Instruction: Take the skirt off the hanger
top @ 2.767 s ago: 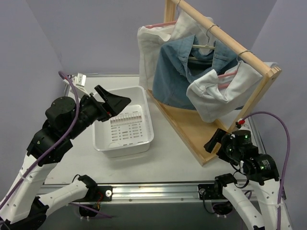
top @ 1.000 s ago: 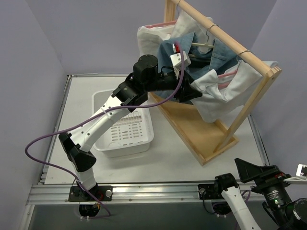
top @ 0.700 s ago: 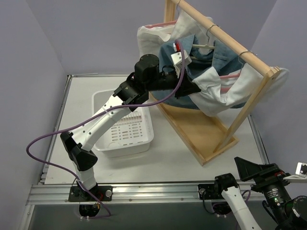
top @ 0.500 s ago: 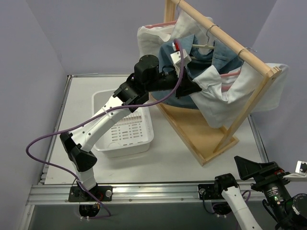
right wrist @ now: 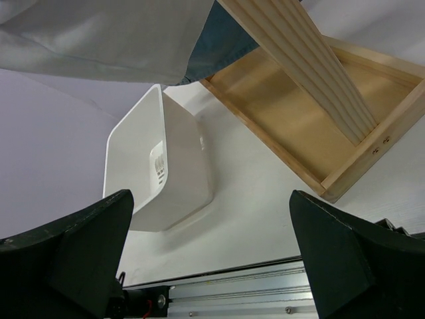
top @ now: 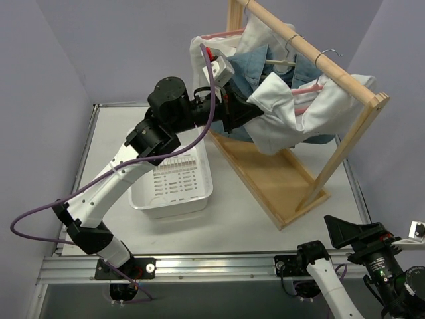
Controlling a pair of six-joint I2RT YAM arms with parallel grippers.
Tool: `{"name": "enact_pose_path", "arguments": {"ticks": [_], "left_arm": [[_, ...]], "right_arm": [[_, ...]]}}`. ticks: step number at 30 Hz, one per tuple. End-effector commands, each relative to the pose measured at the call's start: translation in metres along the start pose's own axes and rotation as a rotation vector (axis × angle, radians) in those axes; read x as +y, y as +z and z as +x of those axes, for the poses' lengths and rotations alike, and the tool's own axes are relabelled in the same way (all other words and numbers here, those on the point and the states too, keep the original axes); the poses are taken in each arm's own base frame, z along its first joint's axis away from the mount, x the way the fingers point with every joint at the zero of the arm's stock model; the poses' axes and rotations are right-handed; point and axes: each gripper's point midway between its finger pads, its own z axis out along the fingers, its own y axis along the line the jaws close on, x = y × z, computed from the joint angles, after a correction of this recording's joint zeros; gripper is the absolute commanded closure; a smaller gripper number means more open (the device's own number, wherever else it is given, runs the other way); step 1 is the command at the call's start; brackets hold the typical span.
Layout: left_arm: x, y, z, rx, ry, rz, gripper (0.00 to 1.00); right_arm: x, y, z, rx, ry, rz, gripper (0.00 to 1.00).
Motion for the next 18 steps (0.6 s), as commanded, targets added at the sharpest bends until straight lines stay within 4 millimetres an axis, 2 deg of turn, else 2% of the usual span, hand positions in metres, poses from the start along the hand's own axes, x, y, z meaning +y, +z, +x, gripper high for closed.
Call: {"name": "enact_pose_path", "arguments": {"ticks": [1,2,3,4,5,6,9,11,16,18], "left_arm": [[-0.024,-0.024,-0.049,-0.134,0.058,0.035,0.98],[-0.021,-0.023,-0.034,-0.102,0.042,0.028,0.98],[-0.025,-0.031,-0.036,-0.1,0.049,0.029,0.98],[-0.025,-0.034,-0.031,-0.084,0.044,0.023,0.98],[-0.021,-0.036,-0.016,-0.044,0.027,0.008,0.98],[-0.024,-0.044,-0.017,-0.042,0.038,0.005,0.98],[-0.022,-0.062,0.003,0.022,0.042,-0.033,0.98],[-0.014,-0.071,0.018,0.069,0.033,-0.081,0.98],[0.002,-0.094,0.049,0.157,0.004,-0.181,0.98],[0.008,-0.101,0.057,0.186,-0.009,-0.219,0.98]], "right_arm": [[0.007,0.011,-0.007,0.01,-0.039,0.015,0.0],[0.007,0.013,-0.008,0.014,-0.054,0.018,0.0],[0.008,0.015,-0.008,0.017,-0.062,0.021,0.0],[0.009,0.017,-0.008,0.023,-0.071,0.016,0.0],[0.011,0.021,-0.008,0.031,-0.083,0.02,0.0],[0.011,0.023,-0.008,0.036,-0.112,0.019,0.0],[0.023,0.034,-0.004,0.099,-0.193,-0.017,0.01],[0.036,0.043,-0.003,0.145,-0.246,-0.046,0.02],[0.052,0.054,-0.008,0.19,-0.445,-0.081,0.02],[0.069,0.059,-0.003,0.236,-0.443,-0.154,0.03]]}}
